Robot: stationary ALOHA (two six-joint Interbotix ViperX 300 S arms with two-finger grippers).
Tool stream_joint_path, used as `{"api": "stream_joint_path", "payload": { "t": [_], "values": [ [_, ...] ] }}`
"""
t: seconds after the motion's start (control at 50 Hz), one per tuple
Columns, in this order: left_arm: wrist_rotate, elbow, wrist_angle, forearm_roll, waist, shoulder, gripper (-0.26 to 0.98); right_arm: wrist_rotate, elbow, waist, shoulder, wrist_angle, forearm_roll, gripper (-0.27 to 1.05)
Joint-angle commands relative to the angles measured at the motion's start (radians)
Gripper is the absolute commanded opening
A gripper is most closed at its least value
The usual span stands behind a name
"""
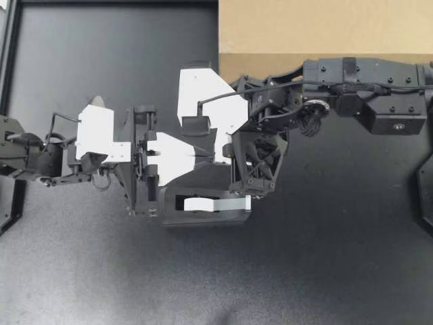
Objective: Cut a small piece of tape from the tape dispenser then place it on the cardboard box's edge.
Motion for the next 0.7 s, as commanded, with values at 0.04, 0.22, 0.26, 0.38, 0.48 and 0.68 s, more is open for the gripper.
{"api": "stream_joint_path", "payload": {
  "t": [0.04,0.22,0.26,0.38,0.48,0.68],
  "values": [
    [-0.002,-0.008,-0.009,0.0,-0.002,-0.018,-0.11,0.002,-0.026,0.003,-0.015,-0.003,0.0,-0.09],
    [-0.003,-0.008,-0.006,0.002,-0.002,-0.02,-0.11,0.003,-0.025,0.003,-0.017,-0.003,0.002,-0.02],
    [-0.003,-0.008,-0.005,0.002,-0.002,-0.02,-0.11,0.003,-0.026,0.003,-0.014,-0.003,0.0,0.02],
    [-0.005,-0.006,-0.003,0.0,-0.002,-0.02,-0.11,0.005,-0.023,0.003,-0.009,-0.011,0.0,0.21],
    [-0.008,-0.005,-0.003,0.0,-0.002,-0.02,-0.11,0.005,-0.02,0.002,-0.008,-0.021,0.0,0.39],
    [-0.011,-0.003,0.0,0.0,-0.002,-0.018,-0.11,0.008,-0.003,-0.009,-0.021,-0.06,-0.014,0.46]
  ]
}}
